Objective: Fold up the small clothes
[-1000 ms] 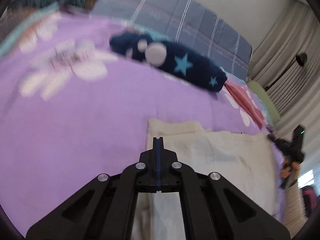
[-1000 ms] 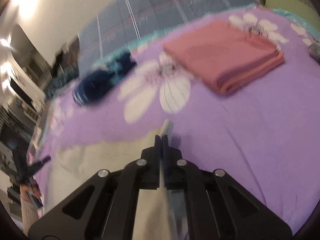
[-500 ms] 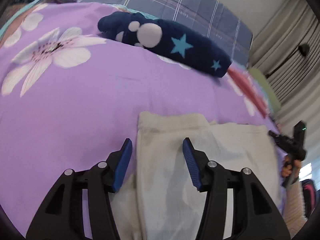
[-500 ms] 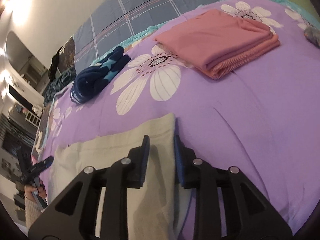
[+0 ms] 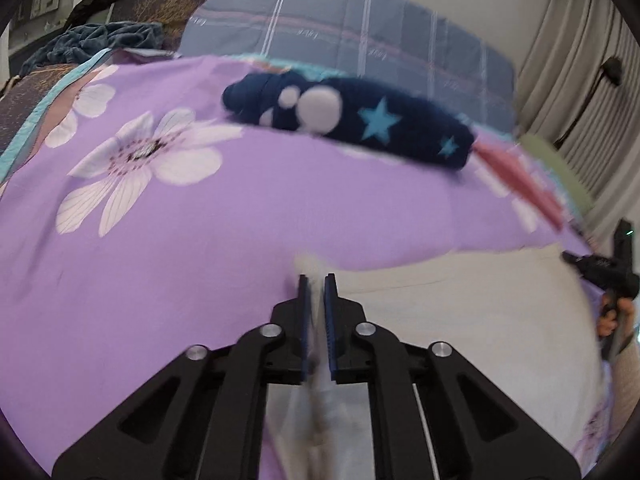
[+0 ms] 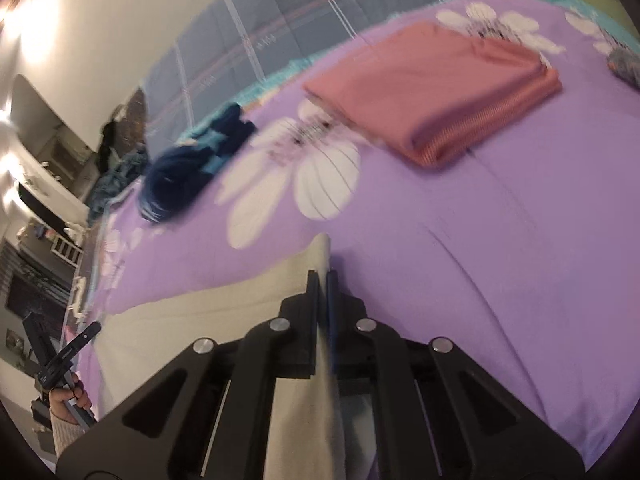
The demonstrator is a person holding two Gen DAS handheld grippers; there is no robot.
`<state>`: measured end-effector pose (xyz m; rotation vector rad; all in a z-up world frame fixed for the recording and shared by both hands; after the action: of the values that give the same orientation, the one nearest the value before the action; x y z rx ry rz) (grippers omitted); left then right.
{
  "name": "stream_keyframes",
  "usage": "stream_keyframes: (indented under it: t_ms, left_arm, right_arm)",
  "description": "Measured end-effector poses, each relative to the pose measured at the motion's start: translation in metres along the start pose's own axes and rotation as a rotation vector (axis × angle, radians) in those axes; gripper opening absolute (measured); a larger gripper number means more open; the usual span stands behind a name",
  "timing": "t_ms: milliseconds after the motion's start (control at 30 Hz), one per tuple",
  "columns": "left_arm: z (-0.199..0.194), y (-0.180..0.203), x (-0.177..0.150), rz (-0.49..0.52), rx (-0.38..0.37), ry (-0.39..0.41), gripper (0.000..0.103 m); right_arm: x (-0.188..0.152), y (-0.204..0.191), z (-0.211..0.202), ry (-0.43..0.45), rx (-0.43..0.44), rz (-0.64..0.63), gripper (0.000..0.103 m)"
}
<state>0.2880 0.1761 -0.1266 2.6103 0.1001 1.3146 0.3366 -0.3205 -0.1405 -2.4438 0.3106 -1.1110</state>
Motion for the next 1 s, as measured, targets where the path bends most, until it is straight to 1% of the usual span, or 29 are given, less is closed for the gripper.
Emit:
stream_keyframes:
  t_ms: [33, 67, 100, 133, 267, 333, 367, 400, 467, 567, 667, 700, 733, 767, 800, 867, 900, 933, 1000]
  left_arm:
    - [-0.002, -0.004, -0.006, 0.000, 0.012, -0.013, 0.017]
    - [-0.005, -0.006, -0.009, -0.007, 0.018, -0.017, 0.036]
    - [-0.012, -0.010, -0.012, -0.020, 0.030, -0.013, 0.053]
    - [-0.026, -0.014, -0.015, -0.037, 0.039, 0.006, 0.056]
    - [-0.086, -0.013, -0.032, -0.082, -0.033, 0.054, 0.057]
    - [-0.123, -0.004, -0.050, -0.083, -0.092, 0.069, 0.057]
    - [-0.140, 0.001, -0.061, -0.075, -0.124, 0.066, 0.057]
    - [-0.156, 0.008, -0.075, -0.066, -0.158, 0.057, 0.057]
    - [-0.177, 0.014, -0.096, -0.061, -0.193, 0.035, 0.056]
    - [-0.196, 0.015, -0.130, -0.078, -0.201, -0.027, 0.056]
    - [-0.198, 0.013, -0.156, -0.092, -0.191, -0.079, 0.056]
    - [-0.197, 0.014, -0.159, -0.090, -0.196, -0.081, 0.055]
    - [-0.196, 0.018, -0.161, -0.074, -0.214, -0.066, 0.049]
    - [-0.195, 0.022, -0.161, -0.052, -0.227, -0.052, 0.015]
    - [-0.194, 0.027, -0.161, -0.012, -0.207, -0.036, 0.001]
    - [-0.201, 0.030, -0.154, 0.055, -0.147, 0.003, 0.001]
    - [-0.214, 0.033, -0.147, 0.120, -0.112, 0.049, 0.001]
    - [-0.222, 0.033, -0.142, 0.164, -0.084, 0.069, 0.001]
    - [-0.233, 0.031, -0.138, 0.214, -0.074, 0.065, 0.000]
  right_arm:
    - [-0.001, 0.002, -0.004, 0.009, 0.000, 0.008, 0.008]
    - [-0.002, 0.005, -0.013, 0.020, -0.002, 0.014, 0.013]
    - [-0.003, 0.008, -0.022, 0.029, -0.005, 0.011, 0.017]
    - [-0.005, 0.012, -0.035, 0.043, -0.012, 0.001, 0.018]
    - [-0.020, 0.018, -0.089, 0.088, -0.008, -0.059, 0.020]
    - [-0.032, 0.019, -0.112, 0.101, 0.014, -0.073, 0.022]
    - [-0.040, 0.019, -0.122, 0.107, 0.023, -0.080, 0.024]
    - [-0.049, 0.020, -0.134, 0.112, 0.030, -0.089, 0.028]
    - [-0.071, 0.024, -0.151, 0.108, 0.027, -0.100, 0.029]
    - [-0.094, 0.035, -0.166, 0.091, 0.013, -0.078, 0.030]
    - [-0.111, 0.042, -0.178, 0.084, 0.023, -0.034, 0.030]
    - [-0.115, 0.042, -0.182, 0.083, 0.029, -0.025, 0.030]
    - [-0.118, 0.041, -0.184, 0.084, 0.031, -0.023, 0.030]
    - [-0.120, 0.040, -0.187, 0.085, 0.034, -0.022, 0.030]
    - [-0.122, 0.038, -0.189, 0.087, 0.037, -0.019, 0.031]
    - [-0.124, 0.035, -0.195, 0.088, 0.037, -0.018, 0.031]
    - [-0.125, 0.033, -0.199, 0.092, 0.041, -0.023, 0.032]
    - [-0.126, 0.032, -0.203, 0.099, 0.042, -0.030, 0.033]
    - [-0.127, 0.033, -0.209, 0.108, 0.038, -0.038, 0.038]
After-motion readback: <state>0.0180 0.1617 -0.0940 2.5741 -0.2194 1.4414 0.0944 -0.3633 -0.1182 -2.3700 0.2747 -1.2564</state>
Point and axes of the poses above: each gripper's, at about its wrist camera, not at the fingertips, and z roughly the way its jaws point, y to its right, x to its top, the point moved 6 cm from there along z, roughly the way its jaws point, and after that the axes turned 13 degrees about y, right-handed, at the moved point
